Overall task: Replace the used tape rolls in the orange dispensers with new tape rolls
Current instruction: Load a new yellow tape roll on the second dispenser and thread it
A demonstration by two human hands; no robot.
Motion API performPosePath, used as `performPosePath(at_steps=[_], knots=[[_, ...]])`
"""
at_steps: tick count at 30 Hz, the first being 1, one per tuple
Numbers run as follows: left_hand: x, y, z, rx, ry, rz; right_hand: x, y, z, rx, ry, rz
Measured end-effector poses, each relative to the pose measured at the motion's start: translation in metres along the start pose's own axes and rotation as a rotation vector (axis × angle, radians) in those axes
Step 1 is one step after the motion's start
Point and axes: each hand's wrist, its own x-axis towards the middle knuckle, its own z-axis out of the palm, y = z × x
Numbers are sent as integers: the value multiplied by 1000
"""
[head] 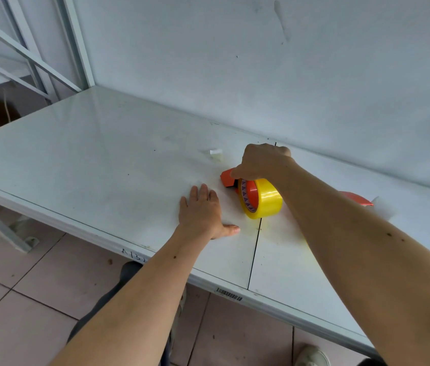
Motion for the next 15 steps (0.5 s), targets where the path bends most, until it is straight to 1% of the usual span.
performPosePath(at_steps=[2,4,7,11,15], knots=[[0,0,0,-2,-2,-3,-1,-1,2,49,-9,8],[-1,2,-1,-11,1,-13,-1,-1,6,153,-18,21],[-3,6,-1,-37,17,-36,-5,-2,9,263,18,21],[-6,10,1,-38,23,-57,-10,-2,9,283,28,20],[-9,10,-1,27,30,-49,-10,-1,10,250,56,7]])
